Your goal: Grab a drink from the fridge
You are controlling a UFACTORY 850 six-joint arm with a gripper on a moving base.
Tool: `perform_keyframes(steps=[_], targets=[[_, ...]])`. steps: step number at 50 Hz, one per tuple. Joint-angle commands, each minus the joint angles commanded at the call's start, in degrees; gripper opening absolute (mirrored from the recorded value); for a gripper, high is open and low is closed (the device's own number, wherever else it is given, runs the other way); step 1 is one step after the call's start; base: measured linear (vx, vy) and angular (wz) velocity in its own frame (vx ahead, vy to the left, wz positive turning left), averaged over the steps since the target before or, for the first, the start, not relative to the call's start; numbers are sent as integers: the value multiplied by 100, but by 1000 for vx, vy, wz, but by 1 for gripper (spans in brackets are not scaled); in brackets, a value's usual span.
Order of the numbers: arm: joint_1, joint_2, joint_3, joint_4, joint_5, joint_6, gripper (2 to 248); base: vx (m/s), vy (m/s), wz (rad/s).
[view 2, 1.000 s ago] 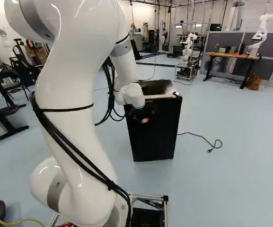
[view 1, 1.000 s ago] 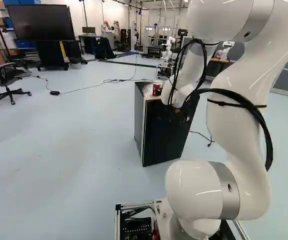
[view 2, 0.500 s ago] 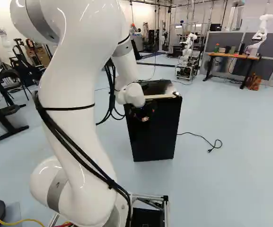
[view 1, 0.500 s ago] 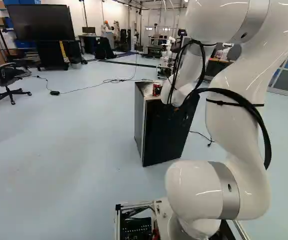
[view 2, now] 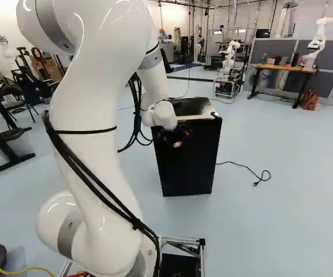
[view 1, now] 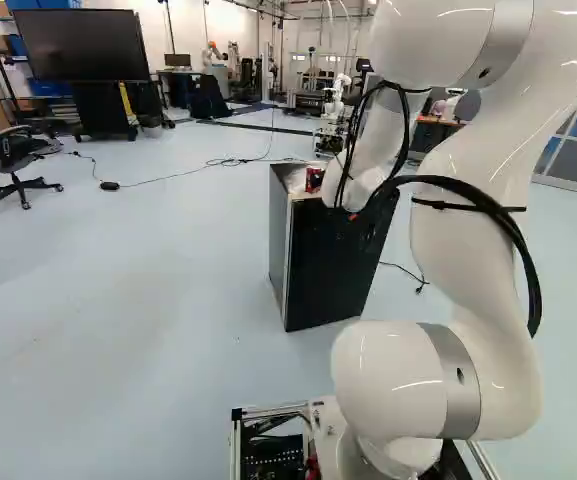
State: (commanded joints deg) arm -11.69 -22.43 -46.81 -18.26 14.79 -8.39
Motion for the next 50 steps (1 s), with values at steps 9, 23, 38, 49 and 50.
perform_keyframes(steps=[9,23,38,49,50], targets=[[-17,117,153,0,0,0,247,0,0,0],[-41,421,545,0,46,0,247,0,0,0],[-15,782,995,13,449,0,247,0,0,0],[80,1012,1272,140,1013,0,247,0,0,0],[91,1029,1293,157,1072,0,247,0,0,0]])
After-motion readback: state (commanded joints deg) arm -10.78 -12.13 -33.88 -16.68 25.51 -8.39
